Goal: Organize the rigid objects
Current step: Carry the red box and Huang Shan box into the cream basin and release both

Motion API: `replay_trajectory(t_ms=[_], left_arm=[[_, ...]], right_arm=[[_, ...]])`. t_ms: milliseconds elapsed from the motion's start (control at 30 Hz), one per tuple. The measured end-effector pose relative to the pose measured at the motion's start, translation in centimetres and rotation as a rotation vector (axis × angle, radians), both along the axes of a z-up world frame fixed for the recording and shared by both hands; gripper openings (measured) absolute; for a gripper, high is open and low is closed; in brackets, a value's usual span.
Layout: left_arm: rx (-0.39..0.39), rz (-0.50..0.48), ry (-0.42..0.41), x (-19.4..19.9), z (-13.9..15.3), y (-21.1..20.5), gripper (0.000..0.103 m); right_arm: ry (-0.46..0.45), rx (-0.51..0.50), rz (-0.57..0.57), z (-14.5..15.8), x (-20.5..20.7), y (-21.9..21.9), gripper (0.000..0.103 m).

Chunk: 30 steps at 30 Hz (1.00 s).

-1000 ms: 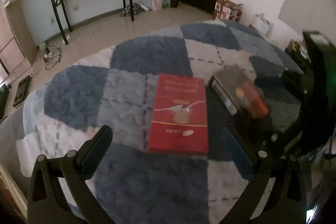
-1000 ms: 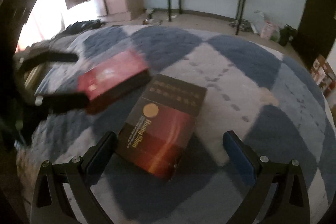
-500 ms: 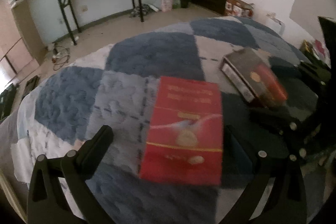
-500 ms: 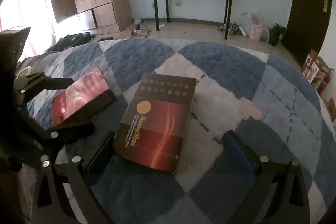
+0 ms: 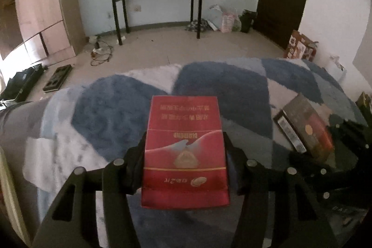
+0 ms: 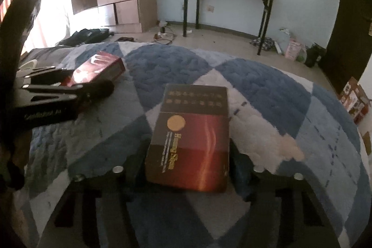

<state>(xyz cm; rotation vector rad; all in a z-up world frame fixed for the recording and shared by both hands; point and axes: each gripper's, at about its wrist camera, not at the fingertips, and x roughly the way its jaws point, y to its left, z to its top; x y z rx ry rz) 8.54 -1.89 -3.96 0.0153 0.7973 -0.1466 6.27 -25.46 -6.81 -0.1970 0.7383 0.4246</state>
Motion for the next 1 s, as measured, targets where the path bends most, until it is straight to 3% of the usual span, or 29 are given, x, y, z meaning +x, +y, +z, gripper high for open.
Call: replay_trajectory(t_ms=[267, 467, 600, 800, 867, 1000], left_arm=[[-0.026, 0.100, -0.095, -1.6, 3.7, 3.8, 0.058], [-0.018, 0.427, -0.265, -7.3, 11.4, 12.3, 0.058], [-0.044, 0.663, -0.287, -12.8, 13.9, 19.5, 0.058], [-0.142, 0.962, -0.263, -20.0, 12.3, 29.3, 0.058], [-0.179, 0.994, -0.240, -20.8, 11.0, 31.3, 0.058], [-0.237, 1.015, -0.089, -20.5, 6.7, 34.8, 0.058]], right_arm=[[-0.033, 0.076, 0.047, 0.7, -1.2, -0.5, 0.055], [-0.080, 0.137, 0.184, 3.2, -4.0, 1.3, 0.055], [-0.067, 0.191, 0.320, 5.4, -5.5, 4.8, 0.055], [-0.045, 0.207, 0.609, 9.2, -6.5, 16.4, 0.055], [-0.042, 0.187, 0.673, 9.5, -6.4, 20.1, 0.055], [0.005, 0.139, 0.770, 9.1, -5.3, 27.6, 0.055]])
